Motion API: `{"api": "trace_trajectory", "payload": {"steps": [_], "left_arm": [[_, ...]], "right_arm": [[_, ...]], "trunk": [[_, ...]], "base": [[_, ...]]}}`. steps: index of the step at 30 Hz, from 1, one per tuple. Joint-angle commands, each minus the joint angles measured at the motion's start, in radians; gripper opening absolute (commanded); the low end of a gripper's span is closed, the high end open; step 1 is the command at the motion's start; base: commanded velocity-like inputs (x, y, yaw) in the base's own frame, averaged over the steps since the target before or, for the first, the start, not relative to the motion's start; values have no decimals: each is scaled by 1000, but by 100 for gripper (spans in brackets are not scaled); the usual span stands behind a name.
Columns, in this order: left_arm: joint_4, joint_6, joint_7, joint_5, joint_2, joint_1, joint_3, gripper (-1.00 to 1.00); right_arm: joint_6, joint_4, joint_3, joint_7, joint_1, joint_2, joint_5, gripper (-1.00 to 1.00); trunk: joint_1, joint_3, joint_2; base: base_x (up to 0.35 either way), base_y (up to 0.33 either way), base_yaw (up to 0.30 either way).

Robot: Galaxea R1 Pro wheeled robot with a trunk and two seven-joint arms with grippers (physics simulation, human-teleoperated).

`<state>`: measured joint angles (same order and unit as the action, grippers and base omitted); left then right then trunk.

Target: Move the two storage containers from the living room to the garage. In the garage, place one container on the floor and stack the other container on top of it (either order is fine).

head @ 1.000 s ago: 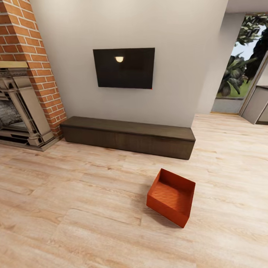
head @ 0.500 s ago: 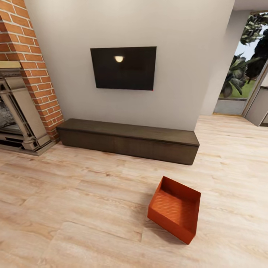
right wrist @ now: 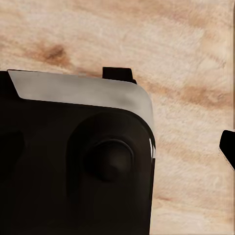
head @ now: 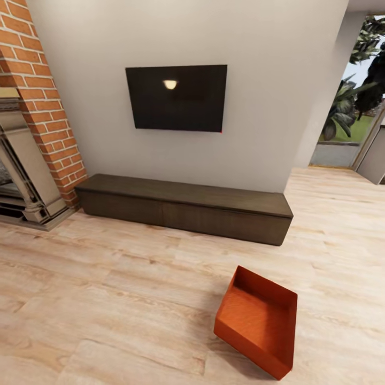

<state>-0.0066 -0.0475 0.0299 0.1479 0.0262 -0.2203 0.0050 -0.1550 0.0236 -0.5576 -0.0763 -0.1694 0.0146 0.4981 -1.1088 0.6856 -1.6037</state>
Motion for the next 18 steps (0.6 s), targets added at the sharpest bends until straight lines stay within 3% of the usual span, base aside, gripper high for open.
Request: {"api": "trace_trajectory", "payload": {"steps": [1,12,18], "left_arm": [[1,-3,1,7,0,-1,0,100],[1,-3,1,7,0,-1,0,100],[1,-19,1,8,0,-1,0,100]], "right_arm": [[-5,2,-8,-1,-1,1,8,100],[-5,2,-8,-2,-1,1,8,100],[-4,2,-8,-1,-1,1,7,100]], "trunk": [[0,1,0],[0,1,0],[0,1,0]], "base": [[322,0,0],[314,0,0],[81,0,0]]}}
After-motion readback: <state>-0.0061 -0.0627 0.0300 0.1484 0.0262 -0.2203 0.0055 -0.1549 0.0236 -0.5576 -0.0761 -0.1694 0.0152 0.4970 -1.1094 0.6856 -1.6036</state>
